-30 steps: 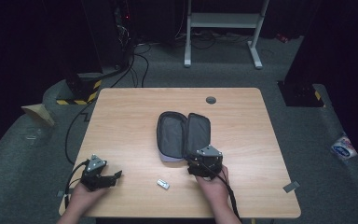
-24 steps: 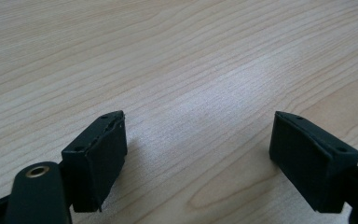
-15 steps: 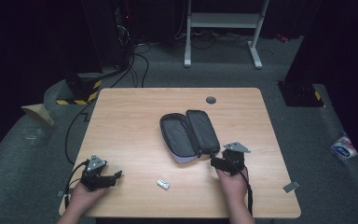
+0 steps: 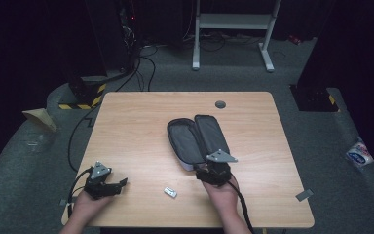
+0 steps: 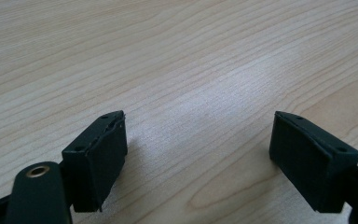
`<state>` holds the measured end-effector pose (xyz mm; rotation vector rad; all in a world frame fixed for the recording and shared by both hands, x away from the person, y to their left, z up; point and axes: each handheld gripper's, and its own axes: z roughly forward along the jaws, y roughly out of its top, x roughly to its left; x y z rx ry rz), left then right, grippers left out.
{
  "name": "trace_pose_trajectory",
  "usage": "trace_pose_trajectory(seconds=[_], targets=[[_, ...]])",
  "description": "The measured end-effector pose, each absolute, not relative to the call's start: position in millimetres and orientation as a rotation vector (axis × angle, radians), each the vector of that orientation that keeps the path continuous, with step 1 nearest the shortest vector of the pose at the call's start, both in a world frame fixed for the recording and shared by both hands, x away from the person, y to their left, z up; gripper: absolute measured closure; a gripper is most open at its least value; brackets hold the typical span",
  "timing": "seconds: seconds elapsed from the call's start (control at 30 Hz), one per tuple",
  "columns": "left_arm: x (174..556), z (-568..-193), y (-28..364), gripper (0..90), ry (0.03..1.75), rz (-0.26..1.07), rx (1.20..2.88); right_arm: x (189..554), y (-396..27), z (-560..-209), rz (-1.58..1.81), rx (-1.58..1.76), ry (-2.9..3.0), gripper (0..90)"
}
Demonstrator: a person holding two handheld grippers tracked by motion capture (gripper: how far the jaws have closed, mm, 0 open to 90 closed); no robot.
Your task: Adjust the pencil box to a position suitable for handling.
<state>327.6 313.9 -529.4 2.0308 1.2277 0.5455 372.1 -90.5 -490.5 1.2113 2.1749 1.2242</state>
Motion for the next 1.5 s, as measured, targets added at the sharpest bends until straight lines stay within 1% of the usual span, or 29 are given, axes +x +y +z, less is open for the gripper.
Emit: trace_pose_trajectory(seconds=[0.03,0.07,0.13,0.2,0.23,0.3,0.33,0.37,0.4,0.43,0.47,0.5,0.53,0.57,0.63,0.7,0.8,0.9,0.93,1.03,1.07,1.13,1.2,1.27,1.3,1.37,1.5], targets=[[327.5,-529.4,313.8,19.3,1.228,0.545,2.031,372.8,-82.2,-490.7,1.23,1.193,2.198,34.8],[327.5,-529.4,313.8,19.4,1.228,0.545,2.031,376.4,-63.3,-491.4,1.258,1.174,2.242,35.2],[327.5,-529.4,313.9,19.4,1.227,0.545,2.031,379.8,-47.5,-491.5,1.254,1.139,2.269,36.2],[327.6,-529.5,313.9,19.4,1.227,0.545,2.029,383.3,-37.2,-492.1,1.226,1.121,2.273,39.7],[327.5,-529.4,314.0,19.4,1.227,0.543,2.029,385.7,-33.4,-492.9,1.21,1.114,2.269,43.3],[327.5,-529.5,314.0,19.5,1.226,0.544,2.03,389.4,-30.2,-495.6,1.209,1.12,2.27,50.5],[327.5,-529.5,314.0,19.5,1.226,0.544,2.03,389.4,-30.2,-495.6,1.209,1.12,2.27,50.5],[327.4,-529.5,314.0,19.5,1.227,0.543,2.029,390.4,-30.0,-496.8,1.207,1.118,2.266,54.4],[327.3,-529.5,313.9,19.5,1.228,0.544,2.029,389.3,-30.3,-499.1,1.183,1.103,2.271,62.6],[327.3,-529.5,313.9,19.5,1.228,0.544,2.029,389.3,-30.3,-499.1,1.183,1.103,2.271,62.6],[327.3,-529.5,314.0,19.5,1.227,0.544,2.029,386.1,-32.2,-500.4,1.167,1.08,2.28,70.6],[327.3,-529.5,314.0,19.5,1.227,0.543,2.029,384.6,-33.7,-500.6,1.164,1.068,2.278,72.9],[327.3,-529.5,314.0,19.5,1.227,0.543,2.029,384.6,-33.7,-500.6,1.164,1.068,2.278,72.9],[327.4,-529.5,314.0,19.5,1.226,0.544,2.029,380.0,-39.6,-500.7,1.166,1.057,2.276,76.7],[327.4,-529.4,314.0,19.5,1.226,0.544,2.03,375.6,-45.2,-501.5,1.149,1.054,2.282,77.7],[327.3,-529.4,313.9,19.5,1.227,0.545,2.03,374.2,-48.0,-502.0,1.143,1.044,2.283,77.7],[327.2,-529.4,313.8,19.6,1.229,0.545,2.029,365.8,-68.6,-503.5,1.134,1.064,2.259,75.4],[327.1,-529.4,313.6,19.7,1.232,0.549,2.028,361.7,-89.2,-504.7,1.138,1.115,2.238,69.5],[327.1,-529.4,313.6,19.8,1.232,0.549,2.028,361.7,-89.2,-504.7,1.138,1.115,2.238,69.5],[327.1,-529.5,313.4,19.8,1.234,0.552,2.025,359.7,-111.1,-503.6,1.138,1.17,2.21,64.1],[327.1,-529.4,313.5,19.8,1.233,0.553,2.027,358.8,-123.2,-502.6,1.135,1.193,2.196,59.6],[327.0,-529.5,313.4,19.8,1.234,0.555,2.025,358.6,-127.6,-502.6,1.127,1.197,2.189,58.9],[327.0,-529.5,313.4,19.8,1.235,0.556,2.025,356.6,-144.7,-502.5,1.113,1.236,2.16,56.2],[327.0,-529.5,313.3,19.8,1.235,0.556,2.025,356.6,-148.6,-502.3,1.112,1.245,2.148,55.3],[326.8,-529.5,313.0,19.8,1.238,0.557,2.022,356.3,-159.6,-502.1,1.111,1.274,2.12,53.1],[326.7,-529.5,313.0,19.9,1.238,0.557,2.022,355.6,-166.6,-502.0,1.106,1.28,2.096,51.2],[327.1,-529.4,313.5,19.9,1.235,0.555,2.025,355.9,-175.6,-499.0,1.129,1.306,2.067,42.3]])
